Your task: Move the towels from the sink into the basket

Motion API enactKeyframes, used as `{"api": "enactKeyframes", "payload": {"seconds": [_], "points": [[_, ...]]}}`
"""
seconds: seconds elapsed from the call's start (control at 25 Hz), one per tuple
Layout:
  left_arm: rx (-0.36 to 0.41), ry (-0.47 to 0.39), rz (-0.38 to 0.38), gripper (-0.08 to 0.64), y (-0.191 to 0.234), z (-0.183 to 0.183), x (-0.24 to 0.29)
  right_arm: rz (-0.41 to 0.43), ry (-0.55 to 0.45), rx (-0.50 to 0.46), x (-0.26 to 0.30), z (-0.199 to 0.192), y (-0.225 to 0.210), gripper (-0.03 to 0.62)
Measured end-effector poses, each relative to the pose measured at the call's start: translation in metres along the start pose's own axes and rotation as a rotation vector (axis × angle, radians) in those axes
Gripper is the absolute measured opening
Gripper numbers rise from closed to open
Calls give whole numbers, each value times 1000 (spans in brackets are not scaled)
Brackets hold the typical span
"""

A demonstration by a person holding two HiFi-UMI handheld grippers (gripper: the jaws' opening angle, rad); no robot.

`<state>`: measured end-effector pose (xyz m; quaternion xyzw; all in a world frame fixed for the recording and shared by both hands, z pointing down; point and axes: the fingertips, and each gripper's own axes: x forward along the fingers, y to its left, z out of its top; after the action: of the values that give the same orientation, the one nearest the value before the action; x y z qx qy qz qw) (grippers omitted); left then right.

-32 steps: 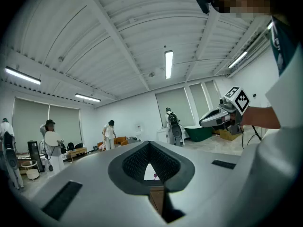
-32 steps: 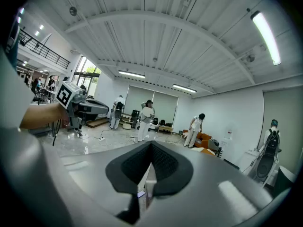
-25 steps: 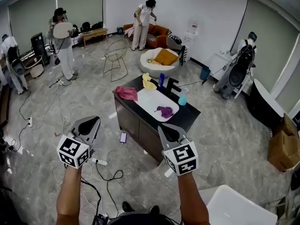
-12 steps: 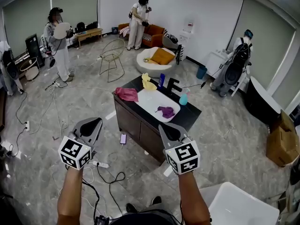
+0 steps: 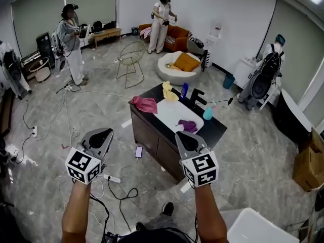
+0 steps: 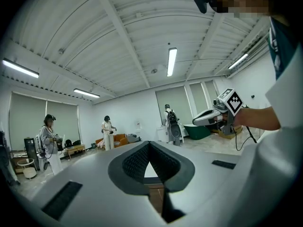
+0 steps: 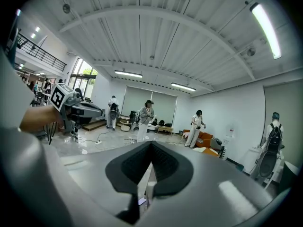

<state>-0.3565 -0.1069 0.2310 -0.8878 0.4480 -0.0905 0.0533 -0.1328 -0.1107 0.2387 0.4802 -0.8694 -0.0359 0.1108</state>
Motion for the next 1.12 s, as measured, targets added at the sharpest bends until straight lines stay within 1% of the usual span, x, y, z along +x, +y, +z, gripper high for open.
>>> {"api": "enactKeyframes", "payload": {"seconds": [0.32,0.68,0.92,1.12], "points": [[-8,22,40,6,10,3,64,54,1,9,47,-9,-57,9],[-37,66,88,6,12,-14,133,114,8,24,94,-32,-119,9],[-34,88,126,6,12,-10,173,148,-6,39,115,-39,-159,9],[-34,98,135,6,7,-9,206,157,-6,52,122,-49,-189,9]]}}
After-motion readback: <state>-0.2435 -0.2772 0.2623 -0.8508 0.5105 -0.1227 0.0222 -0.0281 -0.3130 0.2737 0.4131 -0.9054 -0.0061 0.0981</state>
